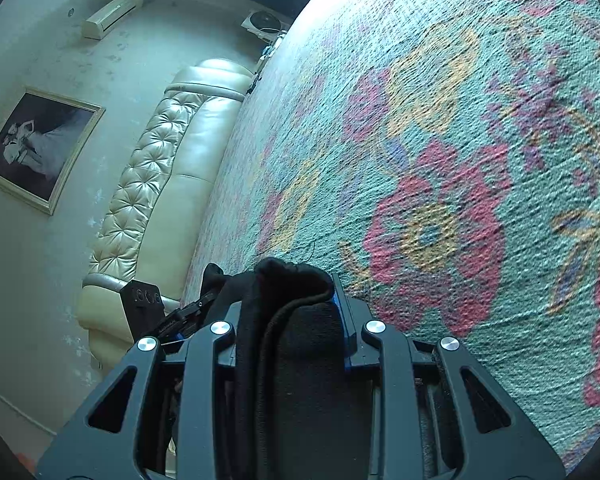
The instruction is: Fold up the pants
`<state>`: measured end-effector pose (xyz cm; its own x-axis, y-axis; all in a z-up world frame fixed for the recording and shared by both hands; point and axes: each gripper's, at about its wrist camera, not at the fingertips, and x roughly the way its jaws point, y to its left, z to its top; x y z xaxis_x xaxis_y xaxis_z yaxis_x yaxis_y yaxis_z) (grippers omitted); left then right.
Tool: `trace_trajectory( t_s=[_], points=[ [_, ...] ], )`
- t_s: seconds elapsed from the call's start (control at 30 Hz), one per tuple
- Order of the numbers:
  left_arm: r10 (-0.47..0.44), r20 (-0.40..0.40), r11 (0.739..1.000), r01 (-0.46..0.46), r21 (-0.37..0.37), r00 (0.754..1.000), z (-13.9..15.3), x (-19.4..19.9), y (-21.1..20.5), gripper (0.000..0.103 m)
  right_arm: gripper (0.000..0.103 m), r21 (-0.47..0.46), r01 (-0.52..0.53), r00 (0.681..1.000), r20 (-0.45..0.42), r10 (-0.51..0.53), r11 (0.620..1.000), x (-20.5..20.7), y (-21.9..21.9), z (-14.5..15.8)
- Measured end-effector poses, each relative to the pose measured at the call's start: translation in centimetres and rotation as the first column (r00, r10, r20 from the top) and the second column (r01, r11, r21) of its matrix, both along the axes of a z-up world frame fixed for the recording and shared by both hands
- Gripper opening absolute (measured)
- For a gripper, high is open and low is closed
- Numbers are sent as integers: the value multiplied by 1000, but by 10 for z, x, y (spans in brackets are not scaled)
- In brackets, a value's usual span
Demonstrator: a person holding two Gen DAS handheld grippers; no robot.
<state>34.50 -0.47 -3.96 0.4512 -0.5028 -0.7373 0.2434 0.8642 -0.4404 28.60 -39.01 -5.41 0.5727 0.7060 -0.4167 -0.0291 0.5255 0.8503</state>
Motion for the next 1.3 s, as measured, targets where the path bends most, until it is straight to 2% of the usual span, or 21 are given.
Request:
trace_trajectory(
  t_s=[0.13, 0.3, 0.37, 0.43, 0.5, 0.57, 0.63, 0.7, 0.87, 1.0, 1.1, 1.23, 1.27, 1.3],
  points=[
    [-1, -9, 1000, 1, -19, 1000, -2, 2, 2, 37, 27, 3, 0, 1000, 5, 0, 1000, -4, -3, -1],
    [-12, -37, 997, 9, -80, 999, -3, 1, 9, 48, 30, 26, 2, 1000, 2, -2, 1000, -7, -4, 1],
    [3, -31, 998, -5, -67, 1000, 1, -5, 11, 54, 33, 25, 6, 1000, -4, -6, 1000, -10, -5, 3],
    [15, -15, 1000, -16, -25, 1000, 6, -13, 10, 59, 39, 19, 19, 1000, -6, -19, 1000, -18, -5, 9],
    [30, -15, 1000, -30, -8, 999, 10, -21, 12, 65, 41, 14, 37, 999, -12, -37, 999, -27, -7, 11],
    [49, -41, 998, -50, -37, 998, 10, -32, 20, 69, 43, 29, 56, 998, -22, -56, 998, -38, -11, 12],
    [54, -77, 995, -60, -85, 996, 8, -46, 31, 69, 52, 48, 87, 996, -30, -85, 995, -54, -17, 14],
    [59, -99, 991, -70, -115, 993, 4, -64, 42, 70, 56, 56, 99, 995, -30, -98, 993, -74, -22, 15],
    [46, -107, 984, -63, -169, 993, 1, -115, 62, 73, 59, 33, 78, 995, -58, -76, 996, -123, -23, 14],
    [-1, -151, 972, -35, -231, 989, -2, -146, 59, 75, 70, 59, 49, 996, -74, -45, 997, -149, -10, 13],
    [-8, -169, 963, -37, -266, 986, -4, -155, 53, 78, 79, 25, 36, 997, -70, -34, 999, -154, 2, 17],
    [35, -186, 947, -91, -307, 982, -8, -146, 58, 76, 87, -28, 21, 997, -79, -23, 999, -146, 19, 20],
    [51, -187, 952, -104, -288, 981, -9, -146, 56, 60, 86, -62, 4, 996, -90, -10, 998, -144, 25, 22],
    [67, -191, 958, -117, -263, 979, -9, -147, 55, 55, 71, -101, -14, 995, -99, 4, 995, -143, 32, 23]
  ],
)
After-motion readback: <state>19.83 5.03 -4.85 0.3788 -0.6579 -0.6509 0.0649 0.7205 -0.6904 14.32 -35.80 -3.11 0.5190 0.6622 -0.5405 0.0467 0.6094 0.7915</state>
